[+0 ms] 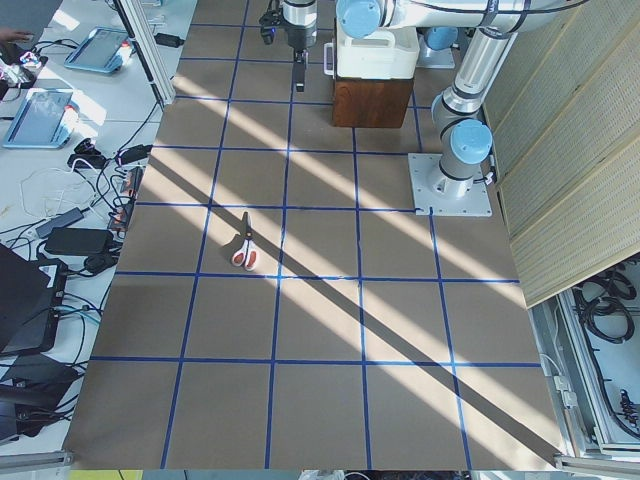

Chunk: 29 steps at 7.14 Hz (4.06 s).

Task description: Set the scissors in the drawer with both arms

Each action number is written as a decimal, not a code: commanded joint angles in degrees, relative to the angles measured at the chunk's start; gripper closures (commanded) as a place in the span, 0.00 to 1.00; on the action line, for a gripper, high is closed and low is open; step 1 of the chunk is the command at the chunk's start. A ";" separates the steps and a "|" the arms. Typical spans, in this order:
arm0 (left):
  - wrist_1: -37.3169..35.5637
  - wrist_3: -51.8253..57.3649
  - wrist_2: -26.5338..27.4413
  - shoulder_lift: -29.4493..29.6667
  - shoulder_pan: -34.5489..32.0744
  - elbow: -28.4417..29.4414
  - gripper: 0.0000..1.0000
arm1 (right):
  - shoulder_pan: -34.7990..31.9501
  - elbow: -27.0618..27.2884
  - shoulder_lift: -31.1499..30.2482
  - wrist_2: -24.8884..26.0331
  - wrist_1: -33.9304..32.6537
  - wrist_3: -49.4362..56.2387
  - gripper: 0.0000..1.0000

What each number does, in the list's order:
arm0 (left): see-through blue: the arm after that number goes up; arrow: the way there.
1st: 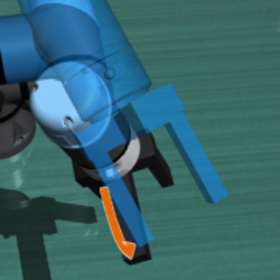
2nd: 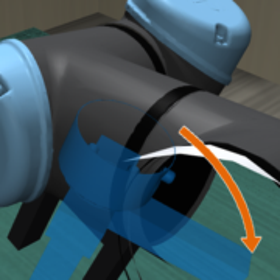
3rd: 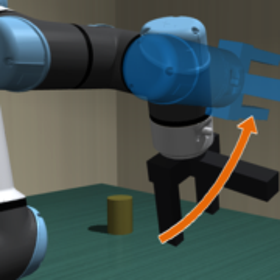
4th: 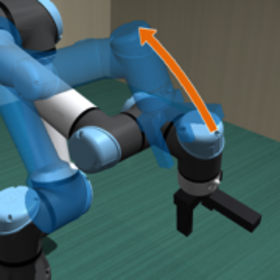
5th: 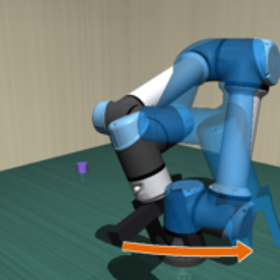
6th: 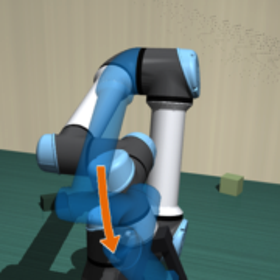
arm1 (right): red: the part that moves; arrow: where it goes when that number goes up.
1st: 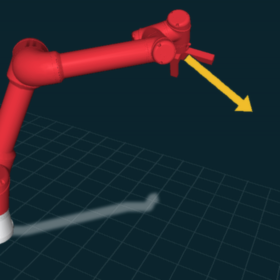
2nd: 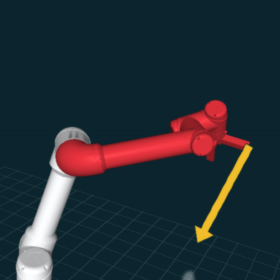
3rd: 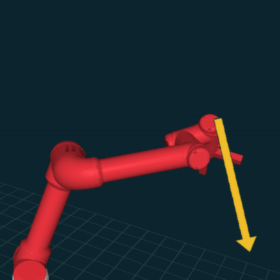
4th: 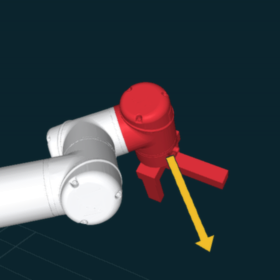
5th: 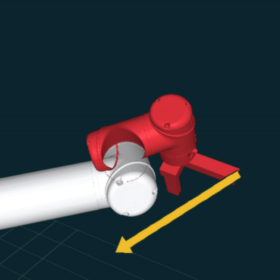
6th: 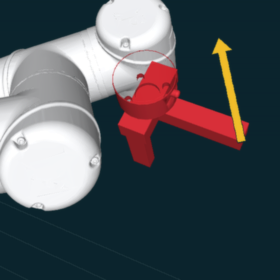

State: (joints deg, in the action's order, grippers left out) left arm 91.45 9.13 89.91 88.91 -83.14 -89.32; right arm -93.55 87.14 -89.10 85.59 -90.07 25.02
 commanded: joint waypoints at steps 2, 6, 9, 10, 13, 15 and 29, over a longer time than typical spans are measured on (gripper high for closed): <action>0.92 22.42 0.35 0.82 10.15 -0.33 0.00 | -3.56 -0.39 4.53 -2.18 -0.81 25.19 0.00; -1.70 50.21 0.52 7.22 14.40 -1.21 0.00 | -7.69 -4.43 13.40 -2.18 -0.02 45.25 0.07; -11.09 72.38 0.53 13.11 20.02 -2.44 0.00 | -13.32 -4.43 19.91 -1.74 1.82 49.73 0.02; -13.20 77.65 0.53 14.87 21.00 -2.61 0.00 | -13.33 -4.17 20.62 -1.13 2.09 56.21 0.02; -28.31 95.51 3.95 21.20 22.67 -2.79 0.00 | -13.85 -3.64 21.86 -1.12 4.46 57.07 0.03; -30.70 97.56 3.43 24.36 24.43 -2.79 0.00 | -13.86 -3.64 21.95 -2.08 4.20 54.97 0.06; -44.96 109.61 -2.64 38.44 24.52 -1.74 0.02 | -15.70 -4.07 25.36 2.04 -2.29 55.13 0.38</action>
State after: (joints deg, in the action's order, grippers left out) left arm 46.45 118.72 87.31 126.95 -58.62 -91.06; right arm -109.37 84.18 -64.95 87.04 -90.50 79.79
